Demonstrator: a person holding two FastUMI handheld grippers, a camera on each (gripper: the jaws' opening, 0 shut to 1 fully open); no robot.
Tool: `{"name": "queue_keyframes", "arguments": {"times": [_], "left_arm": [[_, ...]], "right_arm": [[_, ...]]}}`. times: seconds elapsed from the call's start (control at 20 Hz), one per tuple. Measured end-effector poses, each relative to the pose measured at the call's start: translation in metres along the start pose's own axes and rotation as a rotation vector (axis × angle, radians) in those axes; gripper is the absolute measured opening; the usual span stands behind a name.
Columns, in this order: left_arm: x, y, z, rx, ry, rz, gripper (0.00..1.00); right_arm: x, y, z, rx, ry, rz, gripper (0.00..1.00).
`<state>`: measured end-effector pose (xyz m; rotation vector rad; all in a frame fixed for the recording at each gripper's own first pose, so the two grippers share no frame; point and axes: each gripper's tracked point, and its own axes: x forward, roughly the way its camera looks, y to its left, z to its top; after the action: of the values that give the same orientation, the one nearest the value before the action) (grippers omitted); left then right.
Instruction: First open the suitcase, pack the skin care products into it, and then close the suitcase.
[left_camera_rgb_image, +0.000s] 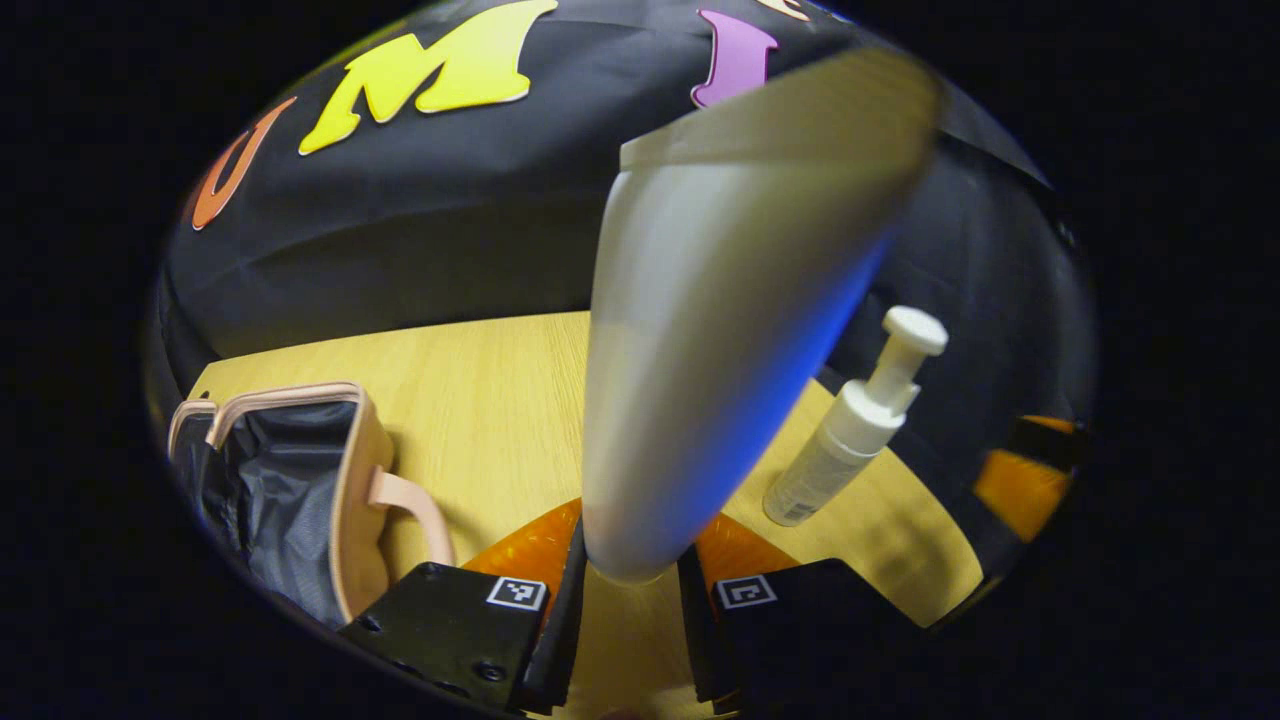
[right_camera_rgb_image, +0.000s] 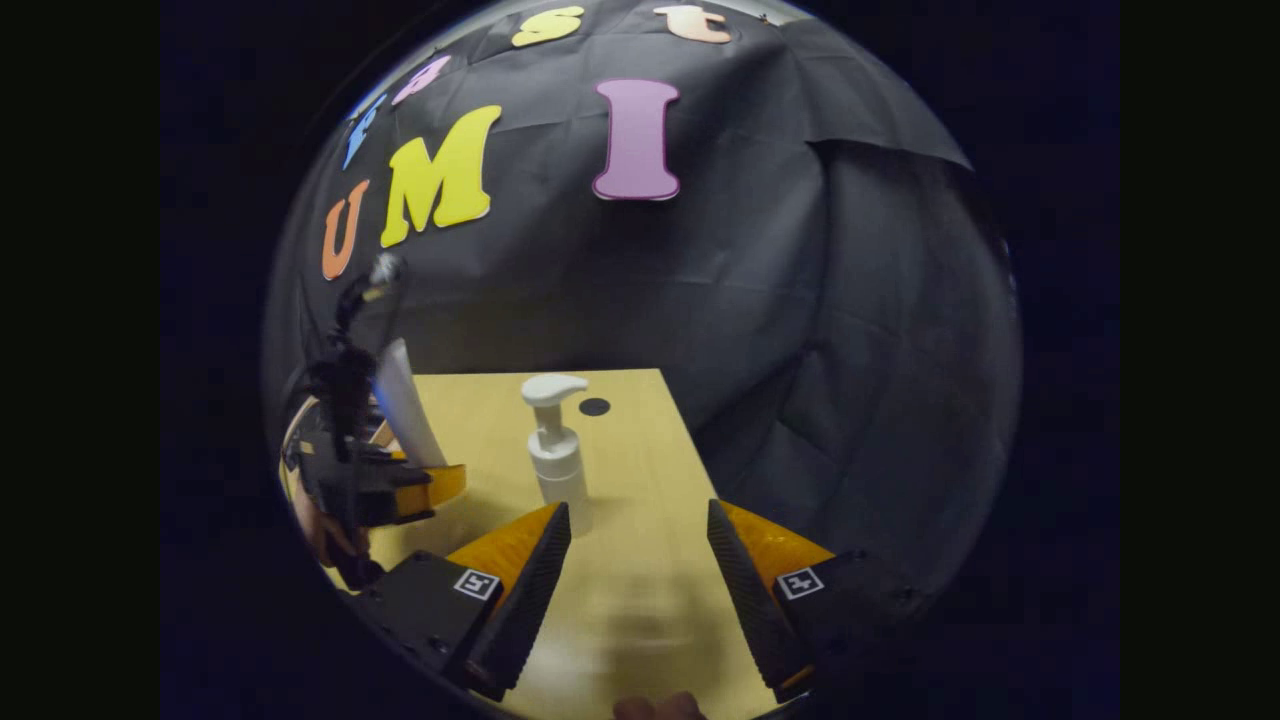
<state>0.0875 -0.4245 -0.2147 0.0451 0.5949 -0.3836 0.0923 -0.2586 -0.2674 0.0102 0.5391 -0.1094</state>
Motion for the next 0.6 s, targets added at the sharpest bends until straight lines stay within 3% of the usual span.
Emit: {"name": "queue_keyframes", "arguments": {"times": [0.25,0.45,0.6], "left_arm": [[-0.068,0.019,0.025,-0.030,-0.034,0.015,0.47],[-0.103,0.054,0.037,-0.052,-0.052,0.094,0.47],[-0.129,0.081,0.037,-0.127,-0.052,0.158,0.47]], "right_arm": [[0.068,0.045,-0.014,-0.051,0.001,0.091,0.82],[0.106,0.053,-0.038,-0.037,0.066,0.102,0.83],[0.122,0.057,-0.052,-0.030,0.109,0.114,0.80]]}}
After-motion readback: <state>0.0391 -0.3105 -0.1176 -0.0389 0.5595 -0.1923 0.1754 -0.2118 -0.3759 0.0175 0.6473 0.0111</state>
